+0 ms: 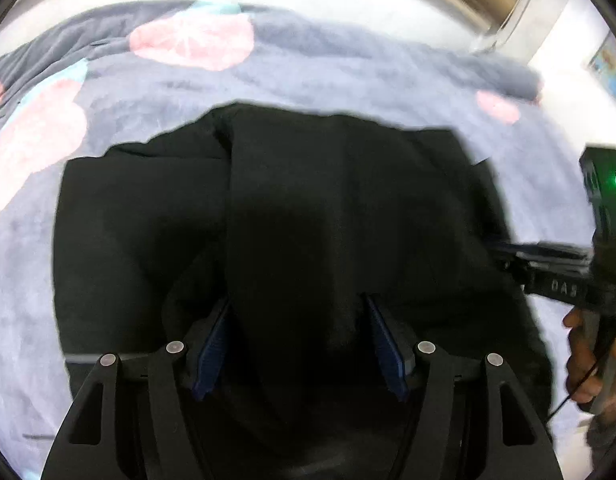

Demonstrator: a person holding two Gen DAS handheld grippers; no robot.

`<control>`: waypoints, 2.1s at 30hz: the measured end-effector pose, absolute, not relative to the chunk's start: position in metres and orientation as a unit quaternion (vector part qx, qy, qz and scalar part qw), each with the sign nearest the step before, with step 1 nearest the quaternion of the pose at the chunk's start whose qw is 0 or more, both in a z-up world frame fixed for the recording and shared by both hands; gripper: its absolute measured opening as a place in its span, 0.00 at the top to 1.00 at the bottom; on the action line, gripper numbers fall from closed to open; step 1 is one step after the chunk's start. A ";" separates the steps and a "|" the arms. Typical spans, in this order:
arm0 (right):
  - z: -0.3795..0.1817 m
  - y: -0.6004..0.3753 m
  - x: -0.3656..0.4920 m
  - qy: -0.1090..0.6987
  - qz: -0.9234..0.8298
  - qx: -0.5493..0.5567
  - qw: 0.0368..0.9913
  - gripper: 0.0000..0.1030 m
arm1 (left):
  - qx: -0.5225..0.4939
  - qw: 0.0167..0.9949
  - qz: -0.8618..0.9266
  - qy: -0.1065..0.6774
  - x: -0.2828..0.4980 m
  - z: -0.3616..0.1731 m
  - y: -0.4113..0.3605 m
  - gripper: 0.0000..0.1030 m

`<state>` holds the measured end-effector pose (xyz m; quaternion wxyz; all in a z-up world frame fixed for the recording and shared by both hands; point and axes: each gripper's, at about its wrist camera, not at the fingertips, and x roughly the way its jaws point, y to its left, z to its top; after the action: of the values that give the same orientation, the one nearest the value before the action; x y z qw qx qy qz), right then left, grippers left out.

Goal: Fold large clothes

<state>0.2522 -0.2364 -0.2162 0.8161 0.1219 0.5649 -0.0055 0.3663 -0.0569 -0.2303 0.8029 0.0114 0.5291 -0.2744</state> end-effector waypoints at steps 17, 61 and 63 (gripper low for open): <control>-0.232 -0.186 0.214 0.586 0.013 0.086 0.806 0.61 | -0.007 0.774 -0.266 0.574 0.336 -0.257 -0.048 0.35; -0.215 -0.290 -0.133 0.613 -0.154 0.223 0.742 0.36 | -0.185 0.741 -0.115 0.635 0.036 -0.236 0.215 0.35; -0.225 -0.293 -0.136 0.622 -0.154 0.234 0.732 0.36 | -0.186 0.732 -0.111 0.646 0.032 -0.247 0.215 0.35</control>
<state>-0.1359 -0.2927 -0.2249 0.7317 0.2336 0.6216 -0.1537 0.0320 0.2147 -0.2466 0.7317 -0.1856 0.6464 -0.1107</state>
